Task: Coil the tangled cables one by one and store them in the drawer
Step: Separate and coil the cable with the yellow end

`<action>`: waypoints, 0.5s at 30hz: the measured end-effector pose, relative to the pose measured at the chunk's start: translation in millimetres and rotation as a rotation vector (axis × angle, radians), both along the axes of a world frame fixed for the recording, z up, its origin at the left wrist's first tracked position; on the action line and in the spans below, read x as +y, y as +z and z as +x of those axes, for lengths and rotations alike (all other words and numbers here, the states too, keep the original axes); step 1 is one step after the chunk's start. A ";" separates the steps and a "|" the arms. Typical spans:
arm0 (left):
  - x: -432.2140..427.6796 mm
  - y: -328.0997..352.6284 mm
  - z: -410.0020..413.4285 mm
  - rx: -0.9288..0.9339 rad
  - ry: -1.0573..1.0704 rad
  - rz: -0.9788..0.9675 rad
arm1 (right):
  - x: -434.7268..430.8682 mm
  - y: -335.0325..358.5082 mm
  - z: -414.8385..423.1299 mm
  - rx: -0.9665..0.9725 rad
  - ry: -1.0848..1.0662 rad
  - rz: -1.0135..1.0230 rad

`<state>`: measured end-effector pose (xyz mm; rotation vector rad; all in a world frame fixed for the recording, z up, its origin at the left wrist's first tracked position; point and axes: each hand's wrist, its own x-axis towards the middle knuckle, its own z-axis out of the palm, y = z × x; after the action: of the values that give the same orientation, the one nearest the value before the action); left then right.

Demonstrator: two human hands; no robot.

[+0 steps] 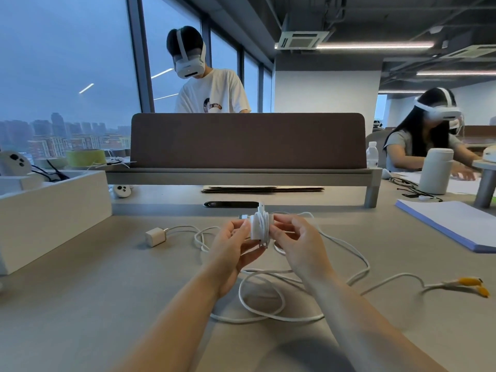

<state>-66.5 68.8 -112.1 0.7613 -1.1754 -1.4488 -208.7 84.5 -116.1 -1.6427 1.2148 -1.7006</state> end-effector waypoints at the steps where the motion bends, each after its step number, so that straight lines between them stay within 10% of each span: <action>1: 1.0 1.9 1.6 -0.008 0.003 -0.020 | 1.1 1.6 0.7 -0.028 0.005 0.006; 15: 36.3 22.8 85.8 -0.293 0.385 -0.170 | 14.9 23.9 83.8 -0.049 0.212 0.041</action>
<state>19.2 105.1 -89.4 1.0392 -1.2695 -0.9288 -124.9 99.4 -92.2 -1.6330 1.0073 -1.5657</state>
